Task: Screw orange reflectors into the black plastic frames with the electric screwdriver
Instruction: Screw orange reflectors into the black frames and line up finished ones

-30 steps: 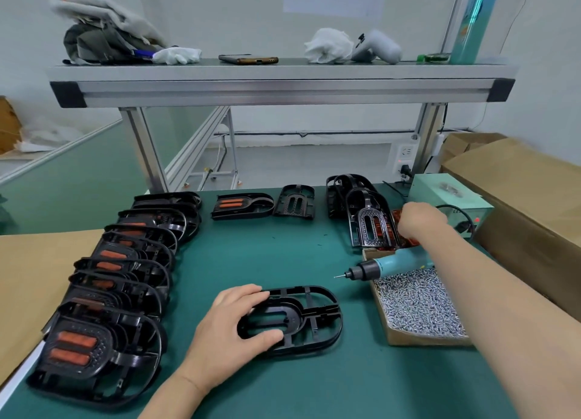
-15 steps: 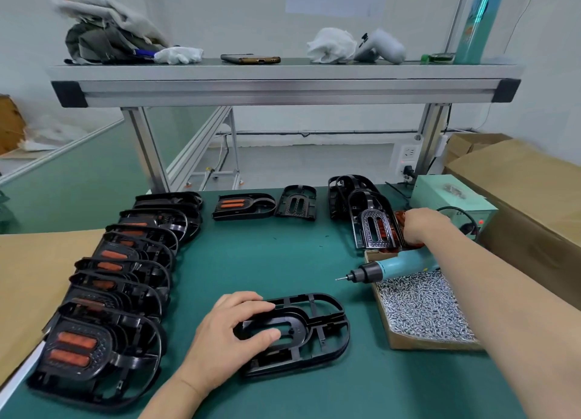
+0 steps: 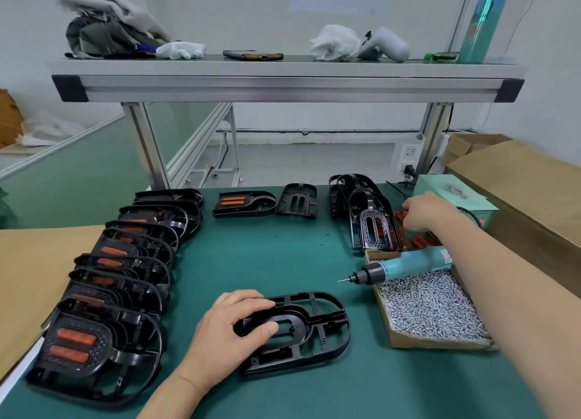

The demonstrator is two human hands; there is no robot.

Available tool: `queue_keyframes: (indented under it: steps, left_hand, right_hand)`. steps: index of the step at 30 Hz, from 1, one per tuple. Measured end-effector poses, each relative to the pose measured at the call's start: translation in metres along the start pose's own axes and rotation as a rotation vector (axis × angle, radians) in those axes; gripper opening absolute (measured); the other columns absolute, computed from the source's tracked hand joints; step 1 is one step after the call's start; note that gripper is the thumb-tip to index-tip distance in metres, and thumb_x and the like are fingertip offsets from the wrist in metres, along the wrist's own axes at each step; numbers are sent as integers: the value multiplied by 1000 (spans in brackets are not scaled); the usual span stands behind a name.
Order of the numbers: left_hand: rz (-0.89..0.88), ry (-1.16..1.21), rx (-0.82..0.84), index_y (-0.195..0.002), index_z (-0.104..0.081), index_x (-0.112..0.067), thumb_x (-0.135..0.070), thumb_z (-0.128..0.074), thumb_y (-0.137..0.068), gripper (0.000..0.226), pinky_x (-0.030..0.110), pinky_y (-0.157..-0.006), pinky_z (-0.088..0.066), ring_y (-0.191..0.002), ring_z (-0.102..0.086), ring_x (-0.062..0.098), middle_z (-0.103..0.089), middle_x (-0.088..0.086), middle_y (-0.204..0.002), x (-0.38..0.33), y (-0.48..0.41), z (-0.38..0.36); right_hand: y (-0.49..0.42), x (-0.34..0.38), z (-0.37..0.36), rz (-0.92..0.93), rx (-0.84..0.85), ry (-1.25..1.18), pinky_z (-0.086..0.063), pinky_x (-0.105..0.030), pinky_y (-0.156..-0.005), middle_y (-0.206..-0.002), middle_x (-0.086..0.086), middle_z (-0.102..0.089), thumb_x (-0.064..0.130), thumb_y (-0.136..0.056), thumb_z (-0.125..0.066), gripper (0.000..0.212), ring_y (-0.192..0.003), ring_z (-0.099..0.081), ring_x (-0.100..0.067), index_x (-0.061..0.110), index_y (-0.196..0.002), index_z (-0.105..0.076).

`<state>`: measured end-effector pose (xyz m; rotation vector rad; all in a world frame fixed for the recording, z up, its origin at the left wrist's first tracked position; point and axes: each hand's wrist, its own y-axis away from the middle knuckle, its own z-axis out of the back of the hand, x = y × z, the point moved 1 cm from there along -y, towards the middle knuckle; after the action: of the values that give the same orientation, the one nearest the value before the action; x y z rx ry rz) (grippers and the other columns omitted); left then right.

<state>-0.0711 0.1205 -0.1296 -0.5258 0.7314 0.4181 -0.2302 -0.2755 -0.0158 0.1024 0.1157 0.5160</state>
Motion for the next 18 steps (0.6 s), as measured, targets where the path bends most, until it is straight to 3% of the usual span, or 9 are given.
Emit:
queue_keyframes:
  steps: [2, 3, 5, 7, 10, 14, 18]
  left_hand:
    - [-2, 1, -6, -101, -72, -54, -66, -64, -73, 32, 27, -99, -44, -118, -55, 6, -61, -31, -117, 0, 0, 0]
    - [-3, 4, -9, -101, -72, -54, -66, -64, -73, 32, 27, -99, -44, -118, -55, 5, -61, -31, -118, 0, 0, 0]
    - [-7, 7, -12, -101, -71, -55, -66, -63, -74, 31, 26, -98, -44, -117, -55, 6, -61, -32, -117, -1, 0, 0]
    - [-9, 7, -11, -100, -71, -55, -66, -63, -74, 30, 27, -98, -44, -117, -56, 7, -61, -32, -117, -2, 0, 0]
    - [-6, 5, -12, -101, -71, -54, -65, -63, -75, 30, 28, -98, -44, -116, -56, 7, -60, -32, -117, -2, 0, -1]
    - [-5, 3, -6, -101, -70, -56, -65, -61, -77, 28, 27, -98, -44, -117, -56, 7, -60, -32, -117, -2, 0, -1]
    - [9, 13, -14, -101, -71, -54, -65, -61, -77, 28, 25, -98, -43, -117, -56, 7, -62, -32, -115, -3, 0, 0]
  right_hand:
    - [1, -2, 9, 18, -17, -117, -48, -39, -104, -148, -10, -48, 21, -86, -51, 66, -129, -51, -30, 27, -151, -43]
    - [1, -3, 13, 27, -33, -197, -50, -35, -99, -141, -8, -55, 20, -85, -54, 66, -122, -55, -28, 26, -150, -44]
    - [3, -4, 18, 38, -42, -494, -49, -29, -70, -102, 0, -64, 15, -83, -59, 59, -83, -58, -21, 26, -141, -56]
    - [10, 1, 21, 35, 6, -848, -42, -28, -58, -90, -1, -60, 8, -81, -63, 50, -70, -50, -19, 31, -126, -66]
    - [25, 18, 27, 102, 111, -1090, -48, -29, -64, -109, -6, -64, 6, -84, -67, 43, -84, -57, -20, 38, -111, -69]
    - [51, 40, 29, 279, 190, -1148, -53, -29, -67, -109, -7, -64, 7, -87, -70, 43, -86, -64, -20, 38, -117, -68]
    - [84, 66, 25, 422, 215, -1214, -56, -34, -81, -114, -9, -66, 10, -88, -71, 40, -93, -71, -24, 35, -119, -66]
